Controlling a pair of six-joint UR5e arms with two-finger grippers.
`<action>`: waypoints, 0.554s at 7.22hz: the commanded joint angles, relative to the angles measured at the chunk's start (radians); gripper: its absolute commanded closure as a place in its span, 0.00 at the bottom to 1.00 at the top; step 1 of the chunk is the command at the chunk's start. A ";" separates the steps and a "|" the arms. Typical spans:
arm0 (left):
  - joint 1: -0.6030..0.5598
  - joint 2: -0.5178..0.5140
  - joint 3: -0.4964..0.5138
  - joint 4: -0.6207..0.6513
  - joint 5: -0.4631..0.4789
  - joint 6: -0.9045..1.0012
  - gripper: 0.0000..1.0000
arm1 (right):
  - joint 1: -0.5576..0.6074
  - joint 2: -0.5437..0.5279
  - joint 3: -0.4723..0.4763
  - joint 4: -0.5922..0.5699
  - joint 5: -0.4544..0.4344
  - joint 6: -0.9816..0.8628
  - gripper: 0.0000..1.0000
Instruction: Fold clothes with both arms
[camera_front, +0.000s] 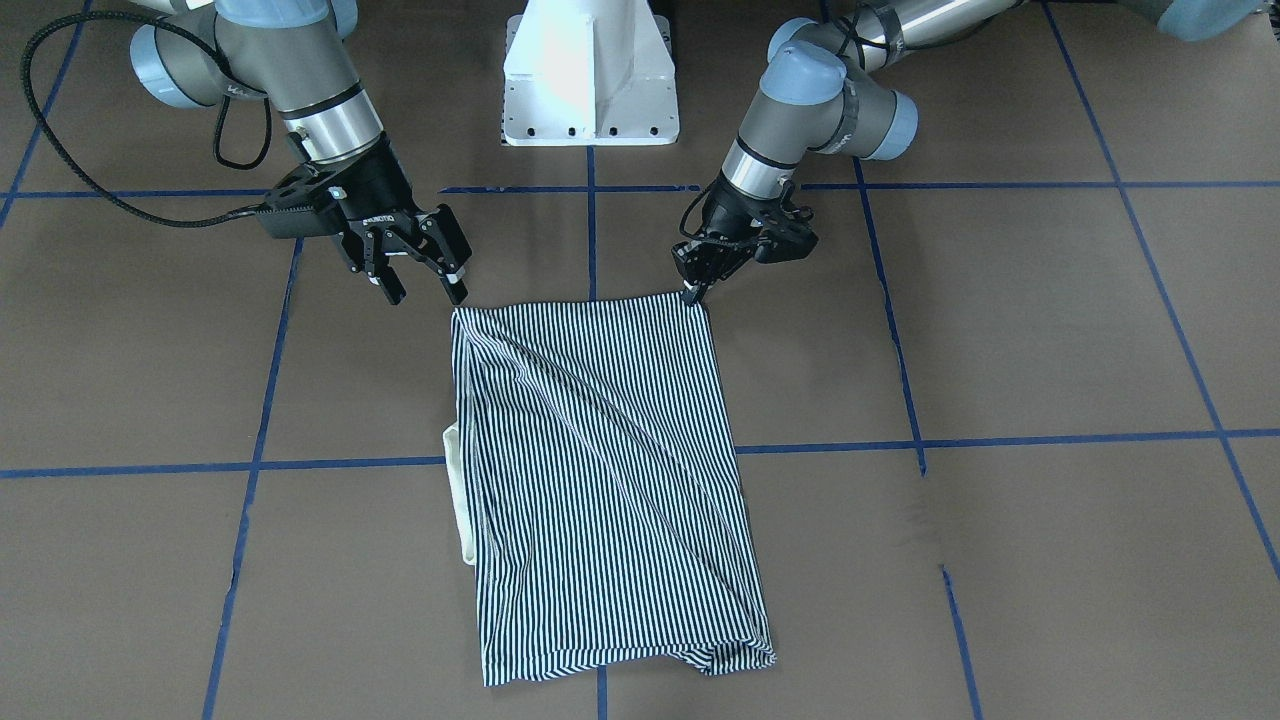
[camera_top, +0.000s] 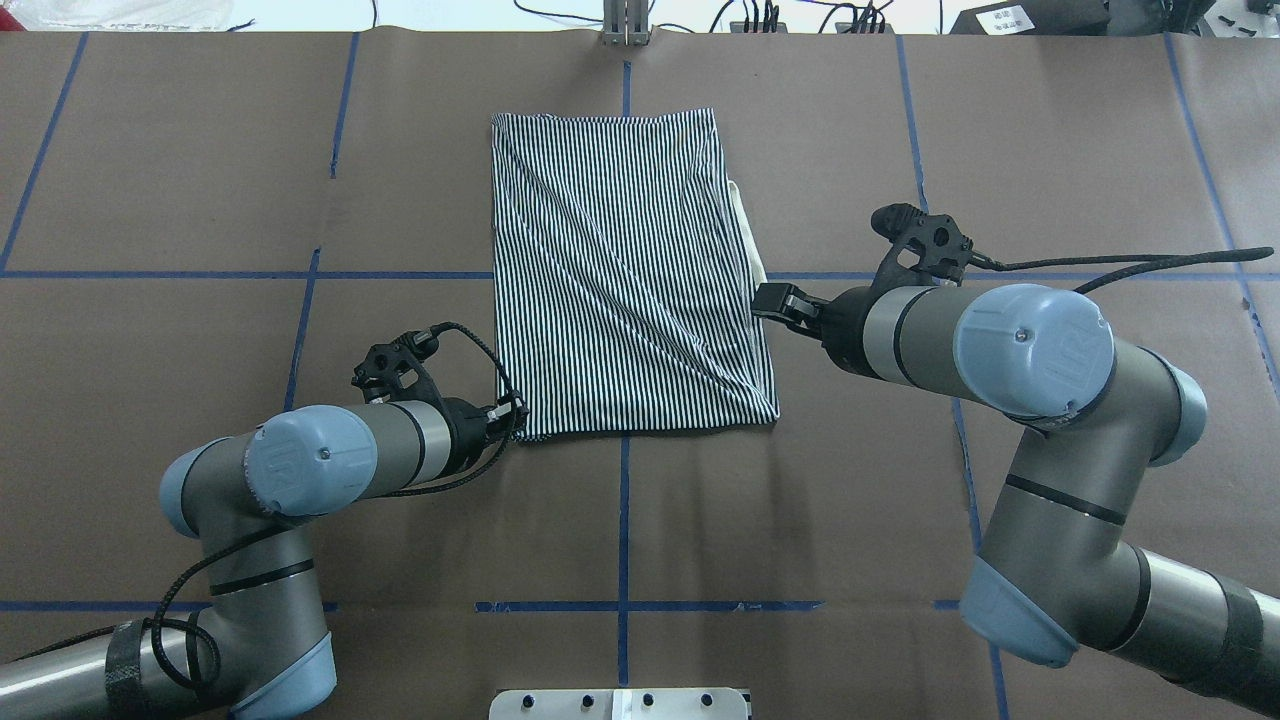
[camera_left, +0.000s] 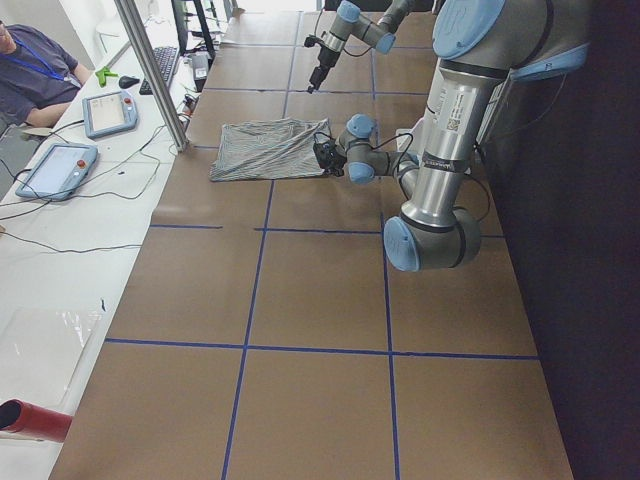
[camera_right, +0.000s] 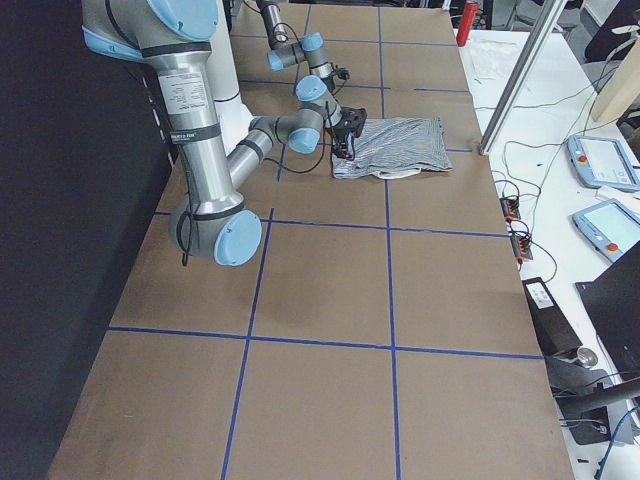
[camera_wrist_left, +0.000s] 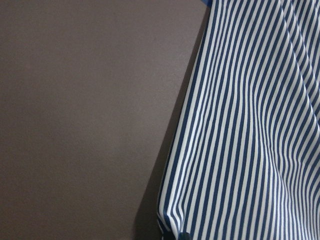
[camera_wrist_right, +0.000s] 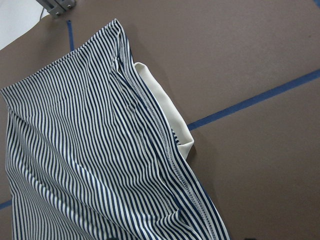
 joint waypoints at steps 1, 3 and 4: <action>0.001 0.000 -0.003 0.000 0.019 0.002 1.00 | -0.012 0.070 -0.002 -0.195 0.006 0.107 0.17; 0.002 -0.003 -0.005 -0.002 0.021 0.004 1.00 | -0.070 0.087 -0.014 -0.234 0.006 0.248 0.20; 0.003 -0.003 -0.006 -0.002 0.021 0.004 1.00 | -0.084 0.114 -0.034 -0.295 0.003 0.300 0.21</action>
